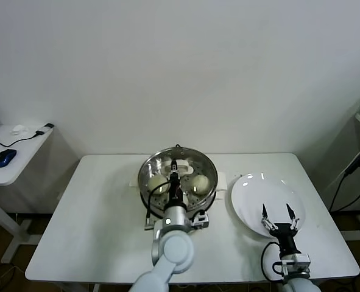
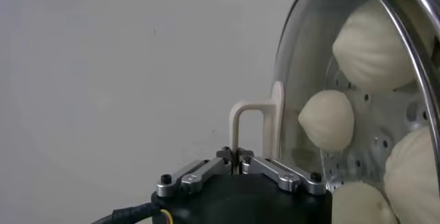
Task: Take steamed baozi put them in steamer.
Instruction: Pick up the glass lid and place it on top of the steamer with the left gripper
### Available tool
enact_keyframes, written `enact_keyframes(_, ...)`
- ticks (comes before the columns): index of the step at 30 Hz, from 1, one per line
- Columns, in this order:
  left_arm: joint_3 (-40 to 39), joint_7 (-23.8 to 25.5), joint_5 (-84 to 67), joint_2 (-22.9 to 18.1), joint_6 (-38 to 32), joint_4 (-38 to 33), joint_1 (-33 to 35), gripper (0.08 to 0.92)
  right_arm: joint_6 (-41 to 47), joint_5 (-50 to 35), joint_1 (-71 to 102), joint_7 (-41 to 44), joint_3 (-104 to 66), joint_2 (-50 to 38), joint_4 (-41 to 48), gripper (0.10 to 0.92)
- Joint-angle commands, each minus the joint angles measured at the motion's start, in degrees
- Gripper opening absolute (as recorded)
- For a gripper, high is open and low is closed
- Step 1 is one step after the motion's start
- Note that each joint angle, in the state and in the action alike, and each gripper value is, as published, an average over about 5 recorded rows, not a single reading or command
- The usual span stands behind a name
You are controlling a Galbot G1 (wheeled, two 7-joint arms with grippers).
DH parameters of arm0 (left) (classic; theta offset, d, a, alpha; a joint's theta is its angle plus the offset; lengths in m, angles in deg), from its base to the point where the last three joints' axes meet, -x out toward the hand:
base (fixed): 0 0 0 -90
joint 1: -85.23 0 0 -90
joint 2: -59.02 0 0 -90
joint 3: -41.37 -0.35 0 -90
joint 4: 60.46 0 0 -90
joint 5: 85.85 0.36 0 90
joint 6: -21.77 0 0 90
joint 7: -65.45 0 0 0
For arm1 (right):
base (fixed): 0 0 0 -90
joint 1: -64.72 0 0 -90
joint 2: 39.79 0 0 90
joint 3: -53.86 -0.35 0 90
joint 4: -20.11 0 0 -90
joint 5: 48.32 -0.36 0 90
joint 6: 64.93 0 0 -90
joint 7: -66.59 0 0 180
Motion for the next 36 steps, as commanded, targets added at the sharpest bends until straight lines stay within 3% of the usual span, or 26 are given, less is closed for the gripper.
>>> enact_keyframes(1,0.2,-0.4,-0.8,-0.1,0.0,0.8,0.0,0.129,-0.2,0.1,0.0,-0.2,0.0,0.2,-0.1,0.823)
enact_keyframes(25,-0.1,-1.1,-3.1,0.2,-1.5,-0.2,0.7,0.142,-0.7,0.7,0.0,0.2,0.2,0.6,0.1,0.823)
enact_keyframes(31,-1.2,-0.9,-7.8,2.2,-1.5,-6.4,1.5,0.281,0.1,0.5,0.0,0.4,0.5,0.5,-0.5,0.823)
enact_keyframes(36,0.4,-4.4,-14.1,5.6,-3.8,-13.5,4.9,0.429,1.3,0.4,0.0,-0.4,0.7,0.4,-1.0,0.823)
